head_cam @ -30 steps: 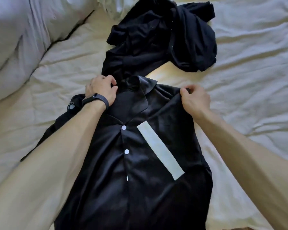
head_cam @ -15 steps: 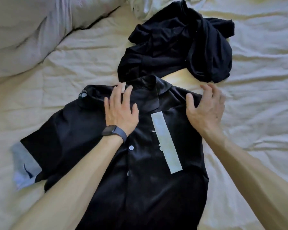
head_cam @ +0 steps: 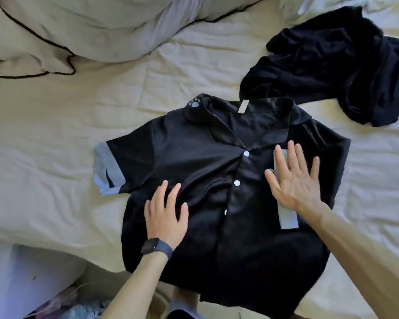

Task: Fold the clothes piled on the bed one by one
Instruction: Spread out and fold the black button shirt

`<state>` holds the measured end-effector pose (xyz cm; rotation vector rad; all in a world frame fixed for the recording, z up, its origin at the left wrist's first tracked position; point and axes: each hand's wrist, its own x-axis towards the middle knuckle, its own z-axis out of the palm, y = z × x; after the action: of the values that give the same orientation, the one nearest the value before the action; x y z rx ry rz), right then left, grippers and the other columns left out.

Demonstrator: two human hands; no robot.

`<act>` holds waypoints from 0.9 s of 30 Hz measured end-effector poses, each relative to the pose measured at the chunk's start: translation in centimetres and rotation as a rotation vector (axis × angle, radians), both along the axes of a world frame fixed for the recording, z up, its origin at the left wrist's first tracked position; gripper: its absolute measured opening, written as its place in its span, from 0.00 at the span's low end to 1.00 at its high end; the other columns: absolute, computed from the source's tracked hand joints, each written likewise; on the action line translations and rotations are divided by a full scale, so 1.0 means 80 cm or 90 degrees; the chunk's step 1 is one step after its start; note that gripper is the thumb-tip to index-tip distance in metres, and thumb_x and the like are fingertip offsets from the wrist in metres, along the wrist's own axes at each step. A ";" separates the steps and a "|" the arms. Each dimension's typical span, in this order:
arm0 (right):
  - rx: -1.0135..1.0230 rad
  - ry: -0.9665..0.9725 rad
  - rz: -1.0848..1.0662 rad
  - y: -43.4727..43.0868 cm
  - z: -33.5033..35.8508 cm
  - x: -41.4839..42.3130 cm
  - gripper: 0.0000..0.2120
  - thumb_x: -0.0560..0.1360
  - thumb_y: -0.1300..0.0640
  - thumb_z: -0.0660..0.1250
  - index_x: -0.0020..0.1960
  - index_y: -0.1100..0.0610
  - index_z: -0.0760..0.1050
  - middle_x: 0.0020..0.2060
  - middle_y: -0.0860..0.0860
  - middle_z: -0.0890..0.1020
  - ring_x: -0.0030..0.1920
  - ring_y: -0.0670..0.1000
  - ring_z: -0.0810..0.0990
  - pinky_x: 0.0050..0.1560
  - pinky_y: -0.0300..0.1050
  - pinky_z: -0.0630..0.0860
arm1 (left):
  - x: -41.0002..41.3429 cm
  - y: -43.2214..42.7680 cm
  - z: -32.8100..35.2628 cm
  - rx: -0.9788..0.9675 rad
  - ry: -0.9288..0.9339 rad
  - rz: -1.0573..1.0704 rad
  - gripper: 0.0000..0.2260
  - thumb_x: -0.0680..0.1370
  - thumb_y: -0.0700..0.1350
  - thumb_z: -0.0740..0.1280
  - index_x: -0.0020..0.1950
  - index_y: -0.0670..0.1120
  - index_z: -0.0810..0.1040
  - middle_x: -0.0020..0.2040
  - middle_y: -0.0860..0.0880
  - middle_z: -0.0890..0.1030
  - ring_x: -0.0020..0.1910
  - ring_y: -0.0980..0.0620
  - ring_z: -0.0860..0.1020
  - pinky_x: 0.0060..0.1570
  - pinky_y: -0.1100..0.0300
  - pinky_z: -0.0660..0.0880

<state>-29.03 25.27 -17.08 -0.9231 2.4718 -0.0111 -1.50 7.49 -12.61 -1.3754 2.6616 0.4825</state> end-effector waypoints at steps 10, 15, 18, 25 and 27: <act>-0.320 -0.023 0.140 -0.304 0.091 0.210 0.23 0.81 0.51 0.66 0.74 0.57 0.72 0.72 0.51 0.74 0.71 0.56 0.72 0.64 0.55 0.74 | 0.088 -0.202 -0.009 0.193 0.170 0.575 0.37 0.69 0.58 0.76 0.74 0.52 0.65 0.66 0.41 0.70 0.62 0.40 0.73 0.57 0.44 0.76; -0.111 -0.185 0.342 -0.497 0.086 0.256 0.28 0.82 0.54 0.64 0.80 0.50 0.60 0.73 0.52 0.69 0.62 0.58 0.79 0.50 0.50 0.77 | 0.115 -0.209 -0.018 0.169 0.096 0.333 0.29 0.69 0.65 0.72 0.63 0.51 0.73 0.66 0.42 0.69 0.55 0.39 0.75 0.51 0.47 0.77; 0.059 -0.148 0.332 -0.548 0.071 0.267 0.34 0.78 0.35 0.65 0.75 0.53 0.63 0.68 0.54 0.71 0.61 0.58 0.78 0.51 0.49 0.71 | 0.128 -0.204 -0.023 0.143 0.002 0.212 0.26 0.68 0.71 0.70 0.49 0.50 0.76 0.63 0.46 0.70 0.53 0.42 0.72 0.47 0.53 0.70; -0.109 -0.159 0.197 -0.597 0.054 0.256 0.08 0.81 0.53 0.63 0.55 0.57 0.77 0.50 0.57 0.81 0.51 0.61 0.80 0.47 0.51 0.76 | 0.158 -0.276 -0.030 0.418 0.249 0.328 0.10 0.75 0.54 0.72 0.48 0.50 0.76 0.53 0.49 0.75 0.45 0.50 0.75 0.43 0.61 0.68; -0.171 -0.191 0.097 -0.611 0.059 0.248 0.08 0.81 0.51 0.64 0.53 0.56 0.75 0.49 0.55 0.82 0.47 0.60 0.83 0.48 0.57 0.80 | 0.166 -0.307 -0.029 0.466 0.326 0.403 0.08 0.76 0.54 0.71 0.52 0.54 0.78 0.50 0.53 0.80 0.44 0.54 0.78 0.40 0.64 0.70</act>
<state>-9.18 -23.63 -12.39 -1.1286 2.1495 -0.4093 11.79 -17.05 -14.97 -1.9337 1.8571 1.8487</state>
